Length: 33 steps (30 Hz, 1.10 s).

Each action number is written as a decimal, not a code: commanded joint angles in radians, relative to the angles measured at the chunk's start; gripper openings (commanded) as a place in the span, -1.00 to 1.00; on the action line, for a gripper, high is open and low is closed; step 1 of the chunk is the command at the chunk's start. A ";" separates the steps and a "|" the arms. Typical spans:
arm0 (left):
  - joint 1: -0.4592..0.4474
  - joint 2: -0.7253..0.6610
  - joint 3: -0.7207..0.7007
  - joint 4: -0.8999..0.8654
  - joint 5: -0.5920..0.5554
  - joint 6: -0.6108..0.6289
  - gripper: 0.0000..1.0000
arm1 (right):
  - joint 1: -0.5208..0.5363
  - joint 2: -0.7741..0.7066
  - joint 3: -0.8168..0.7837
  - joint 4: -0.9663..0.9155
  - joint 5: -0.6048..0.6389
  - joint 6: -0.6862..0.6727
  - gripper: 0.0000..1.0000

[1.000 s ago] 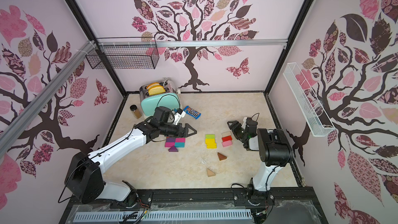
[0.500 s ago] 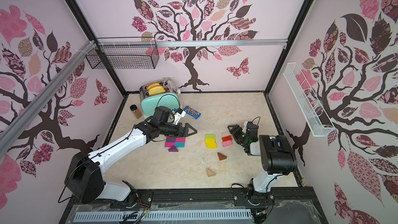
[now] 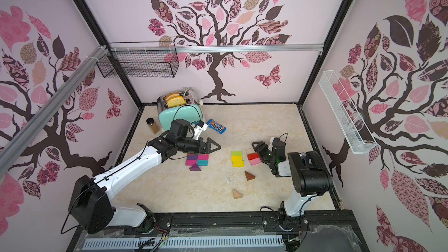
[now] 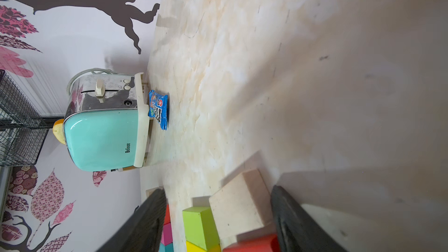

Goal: Assemble a piece of candy with building blocks
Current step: Assemble the building block at the center of the board.

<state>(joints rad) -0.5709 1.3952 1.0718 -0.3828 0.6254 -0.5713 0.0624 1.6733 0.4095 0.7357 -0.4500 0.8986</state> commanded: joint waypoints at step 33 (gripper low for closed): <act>0.005 -0.004 0.007 0.000 0.009 0.019 0.96 | 0.169 0.065 -0.101 -0.003 0.166 0.178 0.43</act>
<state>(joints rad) -0.5709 1.3956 1.0718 -0.3840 0.6300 -0.5686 0.2043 1.6871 0.3386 0.8898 -0.3046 1.0508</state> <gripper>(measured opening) 0.980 0.717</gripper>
